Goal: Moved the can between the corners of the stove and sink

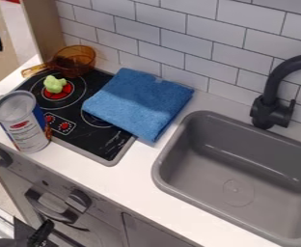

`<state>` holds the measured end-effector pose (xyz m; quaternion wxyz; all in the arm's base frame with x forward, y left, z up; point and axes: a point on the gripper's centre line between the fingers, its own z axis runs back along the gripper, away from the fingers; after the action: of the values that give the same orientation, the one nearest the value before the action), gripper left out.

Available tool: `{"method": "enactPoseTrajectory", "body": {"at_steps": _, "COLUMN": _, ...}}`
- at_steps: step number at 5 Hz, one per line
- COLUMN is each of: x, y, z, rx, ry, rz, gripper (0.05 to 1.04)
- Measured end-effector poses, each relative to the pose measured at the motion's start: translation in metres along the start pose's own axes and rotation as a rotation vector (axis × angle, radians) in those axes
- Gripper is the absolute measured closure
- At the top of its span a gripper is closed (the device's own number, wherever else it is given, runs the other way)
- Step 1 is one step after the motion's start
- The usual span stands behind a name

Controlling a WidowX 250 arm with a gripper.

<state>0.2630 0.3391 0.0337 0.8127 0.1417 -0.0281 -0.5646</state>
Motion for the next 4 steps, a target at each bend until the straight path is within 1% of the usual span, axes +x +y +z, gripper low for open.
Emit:
{"method": "enactPoseTrajectory", "body": {"at_steps": 1, "x": -0.002, "y": -0.016, "z": -0.009, "rx": -0.031, "ry": 0.01, "rz": -0.073, "gripper": 0.083}}
{"method": "enactPoseTrajectory", "body": {"at_steps": 2, "x": 0.006, "y": -0.035, "z": -0.02, "rx": -0.071, "ry": 0.006, "rz": -0.113, "gripper": 0.083}}
{"method": "enactPoseTrajectory", "body": {"at_steps": 3, "x": 0.01, "y": -0.046, "z": -0.023, "rx": -0.117, "ry": -0.008, "rz": -0.158, "gripper": 0.083}}
{"method": "enactPoseTrajectory", "body": {"at_steps": 4, "x": 0.016, "y": -0.057, "z": -0.017, "rx": -0.143, "ry": -0.019, "rz": -0.164, "gripper": 0.083}}
